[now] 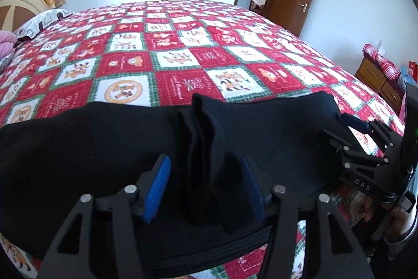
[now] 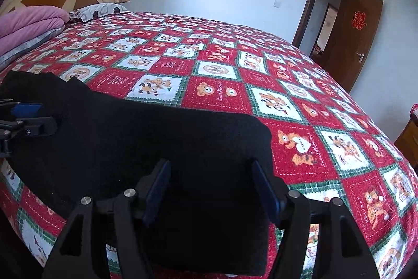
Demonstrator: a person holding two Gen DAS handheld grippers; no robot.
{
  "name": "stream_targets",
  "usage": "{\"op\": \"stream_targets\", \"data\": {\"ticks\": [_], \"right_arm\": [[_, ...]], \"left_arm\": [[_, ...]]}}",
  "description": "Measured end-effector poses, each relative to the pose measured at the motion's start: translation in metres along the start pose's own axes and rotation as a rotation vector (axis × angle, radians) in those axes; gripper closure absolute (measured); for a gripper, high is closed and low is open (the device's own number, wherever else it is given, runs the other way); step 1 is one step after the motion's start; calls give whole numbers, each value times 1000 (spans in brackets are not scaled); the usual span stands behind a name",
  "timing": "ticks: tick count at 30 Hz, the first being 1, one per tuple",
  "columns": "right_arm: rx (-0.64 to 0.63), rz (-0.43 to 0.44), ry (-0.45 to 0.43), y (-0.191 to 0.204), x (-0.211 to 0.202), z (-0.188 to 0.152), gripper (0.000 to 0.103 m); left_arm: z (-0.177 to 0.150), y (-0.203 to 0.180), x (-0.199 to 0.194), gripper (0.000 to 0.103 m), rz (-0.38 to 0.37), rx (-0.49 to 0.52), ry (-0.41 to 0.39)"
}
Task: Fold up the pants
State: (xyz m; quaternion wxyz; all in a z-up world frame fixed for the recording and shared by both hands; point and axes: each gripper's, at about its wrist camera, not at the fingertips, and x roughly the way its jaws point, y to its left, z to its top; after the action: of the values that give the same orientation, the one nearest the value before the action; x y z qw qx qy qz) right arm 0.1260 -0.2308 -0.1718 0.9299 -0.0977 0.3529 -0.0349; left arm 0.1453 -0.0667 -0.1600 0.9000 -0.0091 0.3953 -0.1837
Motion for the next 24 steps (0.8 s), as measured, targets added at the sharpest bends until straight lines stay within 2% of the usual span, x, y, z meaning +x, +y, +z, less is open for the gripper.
{"op": "stream_targets", "data": {"ticks": [8,24], "right_arm": [[-48,-24,-26,13,-9,2,37],[-31,-27,-74,13,-23,9,37]], "left_arm": [[-1,8,-10,37,26,-28,-24],[1,14,-25,34,41,-37,-54]]}}
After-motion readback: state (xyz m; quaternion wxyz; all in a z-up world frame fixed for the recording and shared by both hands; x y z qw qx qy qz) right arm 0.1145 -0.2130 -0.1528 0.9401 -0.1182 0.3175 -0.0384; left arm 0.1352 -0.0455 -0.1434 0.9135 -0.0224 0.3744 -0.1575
